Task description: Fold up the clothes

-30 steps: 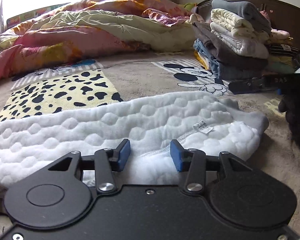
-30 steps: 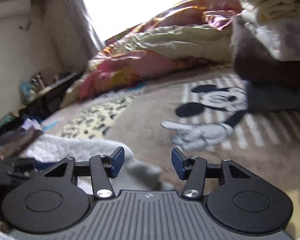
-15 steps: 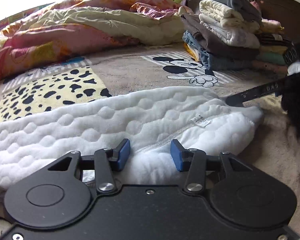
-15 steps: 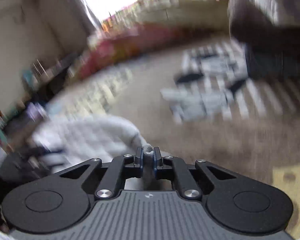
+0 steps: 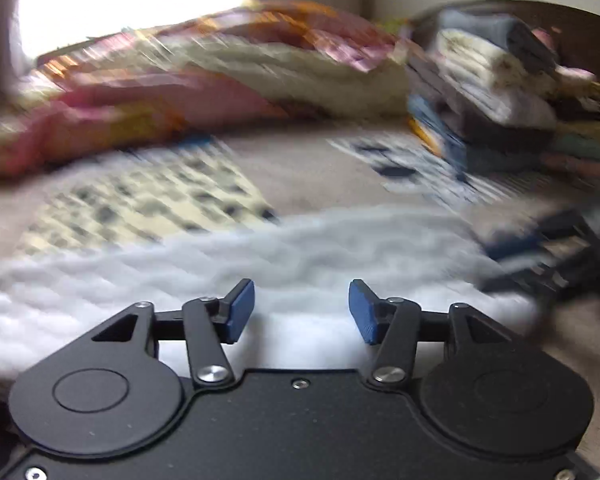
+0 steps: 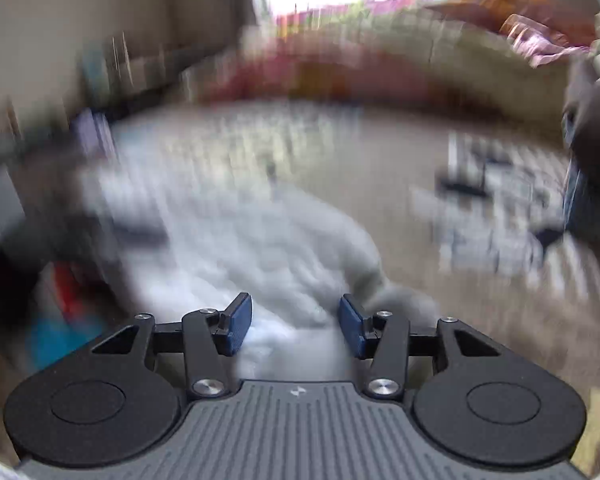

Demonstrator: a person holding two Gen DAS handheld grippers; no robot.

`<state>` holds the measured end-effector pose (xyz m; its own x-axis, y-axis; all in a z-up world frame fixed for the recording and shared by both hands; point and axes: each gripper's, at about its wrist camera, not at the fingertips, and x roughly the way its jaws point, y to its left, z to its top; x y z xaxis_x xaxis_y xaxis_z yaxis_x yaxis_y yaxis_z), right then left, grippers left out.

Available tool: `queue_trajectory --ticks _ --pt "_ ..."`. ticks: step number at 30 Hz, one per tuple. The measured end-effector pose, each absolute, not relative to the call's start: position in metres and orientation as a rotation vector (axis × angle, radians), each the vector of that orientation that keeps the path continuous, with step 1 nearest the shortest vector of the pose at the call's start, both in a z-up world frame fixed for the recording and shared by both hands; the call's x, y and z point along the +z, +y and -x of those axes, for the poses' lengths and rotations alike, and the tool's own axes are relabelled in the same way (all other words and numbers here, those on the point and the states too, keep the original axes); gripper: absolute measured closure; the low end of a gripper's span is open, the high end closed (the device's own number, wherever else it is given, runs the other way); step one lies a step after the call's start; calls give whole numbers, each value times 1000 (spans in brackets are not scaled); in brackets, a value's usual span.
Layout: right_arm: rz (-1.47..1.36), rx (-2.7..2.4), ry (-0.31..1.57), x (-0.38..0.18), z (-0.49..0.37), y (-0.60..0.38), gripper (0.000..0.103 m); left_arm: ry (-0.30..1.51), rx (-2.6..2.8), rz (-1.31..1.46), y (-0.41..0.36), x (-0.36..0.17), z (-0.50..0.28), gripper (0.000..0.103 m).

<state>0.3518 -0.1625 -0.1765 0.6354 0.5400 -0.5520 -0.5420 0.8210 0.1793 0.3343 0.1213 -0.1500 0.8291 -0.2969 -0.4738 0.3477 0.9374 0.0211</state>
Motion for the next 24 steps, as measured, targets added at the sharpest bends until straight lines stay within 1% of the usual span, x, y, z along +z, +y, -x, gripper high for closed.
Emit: queue_trajectory --ticks 3,6,7,8,9,10,12,13,14,15,16,17,18,20,21,22,23,24 --pt "-19 621 666 -176 -355 -168 54 460 -225 -25 153 -146 -339 51" --pt "-52 619 642 -178 -355 -174 54 548 -15 -61 186 -158 -352 50" --pt "-65 614 633 -176 -353 -174 53 581 25 -28 200 -162 -355 42" --pt "-72 615 616 -174 -350 -171 53 580 19 52 214 -161 -355 42" --pt "-73 617 605 -173 -348 -167 52 572 55 72 221 -158 -354 42" --pt "-52 618 619 -175 -350 -162 48 563 97 66 226 -155 -354 42" --pt "-30 619 633 -179 -352 -158 47 573 196 -58 232 -158 -356 42" --pt "-25 619 636 -181 -352 -158 47 588 227 -67 241 -161 -358 36" --pt "-23 619 639 -183 -352 -158 47 592 225 35 259 -162 -356 35" --pt "-31 622 641 -183 -353 -160 47 586 242 117 273 -160 -355 39" --pt "-38 623 641 -183 -353 -161 47 571 298 94 275 -156 -354 47" --pt "-40 622 639 -184 -352 -161 47 555 363 19 272 -153 -353 48" --pt "-34 620 637 -184 -352 -160 47 530 398 2 272 -150 -350 48" --pt "-26 617 629 -184 -351 -159 46 468 302 145 282 -145 -342 48" --pt "-27 617 625 -185 -350 -159 46 473 219 187 282 -147 -343 48" --pt "-29 617 624 -185 -350 -159 46 496 157 197 280 -151 -347 46" --pt "-29 617 624 -185 -350 -159 46 580 164 98 271 -160 -356 45" --pt "-29 617 624 -185 -350 -159 46 639 175 12 263 -167 -363 42"
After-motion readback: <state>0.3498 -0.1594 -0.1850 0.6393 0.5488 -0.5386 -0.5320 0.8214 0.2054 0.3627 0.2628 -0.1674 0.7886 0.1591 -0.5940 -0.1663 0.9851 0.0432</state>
